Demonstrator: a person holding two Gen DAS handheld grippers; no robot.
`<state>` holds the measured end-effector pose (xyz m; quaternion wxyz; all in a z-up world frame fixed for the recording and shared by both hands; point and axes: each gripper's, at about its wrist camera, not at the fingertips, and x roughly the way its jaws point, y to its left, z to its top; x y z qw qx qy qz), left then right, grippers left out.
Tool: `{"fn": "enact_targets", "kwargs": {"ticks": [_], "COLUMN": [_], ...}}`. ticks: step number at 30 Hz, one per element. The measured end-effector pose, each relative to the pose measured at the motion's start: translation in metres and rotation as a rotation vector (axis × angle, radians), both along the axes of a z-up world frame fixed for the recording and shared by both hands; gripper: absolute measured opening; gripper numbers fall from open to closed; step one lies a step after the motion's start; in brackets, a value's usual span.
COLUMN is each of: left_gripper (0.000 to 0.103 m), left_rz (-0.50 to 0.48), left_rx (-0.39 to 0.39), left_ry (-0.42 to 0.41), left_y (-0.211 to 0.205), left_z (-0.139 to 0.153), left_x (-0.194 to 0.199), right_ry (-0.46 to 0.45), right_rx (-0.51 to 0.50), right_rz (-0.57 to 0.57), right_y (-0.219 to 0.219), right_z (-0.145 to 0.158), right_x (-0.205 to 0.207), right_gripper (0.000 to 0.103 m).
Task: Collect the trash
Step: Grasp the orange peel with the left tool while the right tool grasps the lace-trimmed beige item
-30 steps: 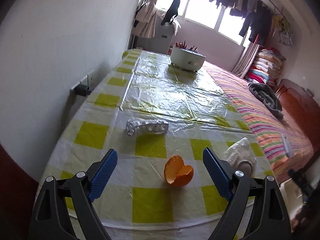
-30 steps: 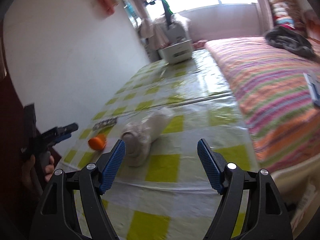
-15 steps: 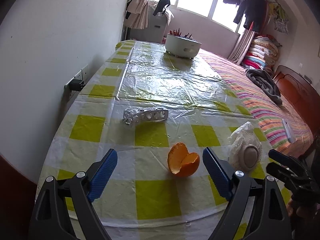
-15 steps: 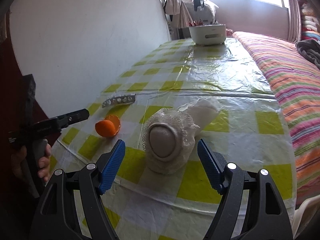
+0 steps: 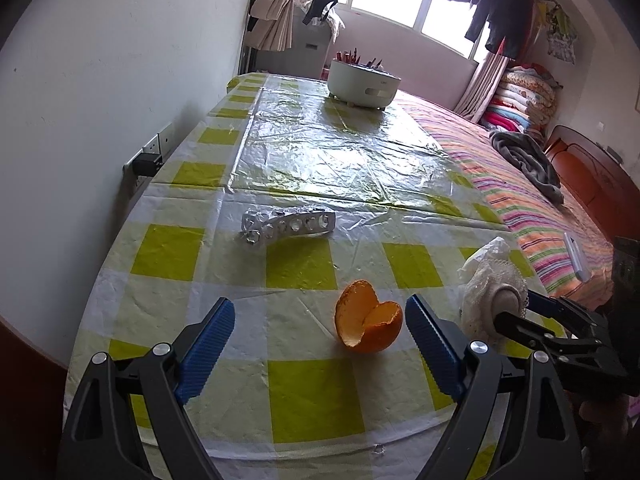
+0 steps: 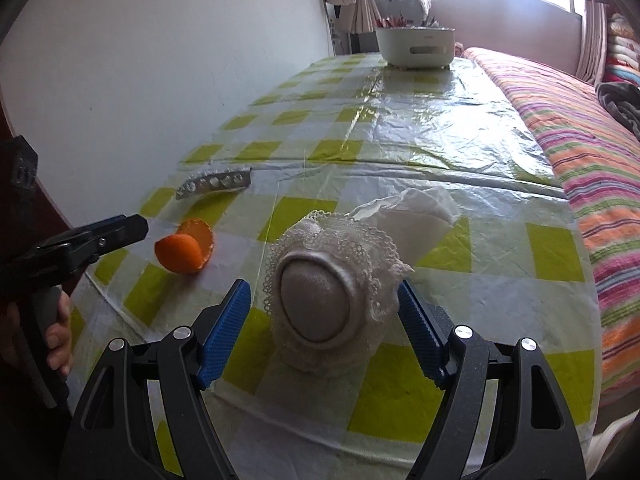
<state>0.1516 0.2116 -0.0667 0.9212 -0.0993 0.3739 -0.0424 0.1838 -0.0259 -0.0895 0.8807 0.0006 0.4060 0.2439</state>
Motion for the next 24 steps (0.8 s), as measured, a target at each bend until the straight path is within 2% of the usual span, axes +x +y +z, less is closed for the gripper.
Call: {"fn": "enact_targets", "kwargs": {"ticks": [7,8,9,16,20,23,24], "left_gripper": [0.085,0.085,0.085,0.085,0.084,0.070,0.059], "left_rz": [-0.024,-0.027,-0.032,-0.060,-0.075,-0.093,-0.106], "left_rx": [-0.010,-0.008,-0.006,-0.013,-0.008,0.011,0.007], "left_ry": [0.013,0.013,0.014,0.023,0.028,0.061,0.076], "left_y": [-0.010,-0.011,-0.013,-0.027,-0.032,-0.038,-0.039], "left_z": [-0.004,-0.005,-0.006,-0.015,-0.020,-0.027,-0.029], "left_x": [0.010,0.010,0.012,0.023,0.028,0.032,0.034], "right_ry": [0.046,0.050,0.054,0.045,0.021,0.027,0.024], "right_rx": [-0.026,-0.025,-0.020,0.010,0.080,0.109,0.116], "right_rz": [0.031,0.034,0.037,0.042,0.029,0.018,0.011], "right_y": [0.014,0.014,0.013,0.007,-0.005,-0.012,-0.015], "right_z": [-0.013,-0.014,-0.013,-0.005,0.007,0.008,0.008], "right_x": [0.011,0.011,0.012,0.007,0.001,0.000,-0.001], "right_gripper": [0.073,0.064,0.050,0.048,0.048,0.048,0.048]}}
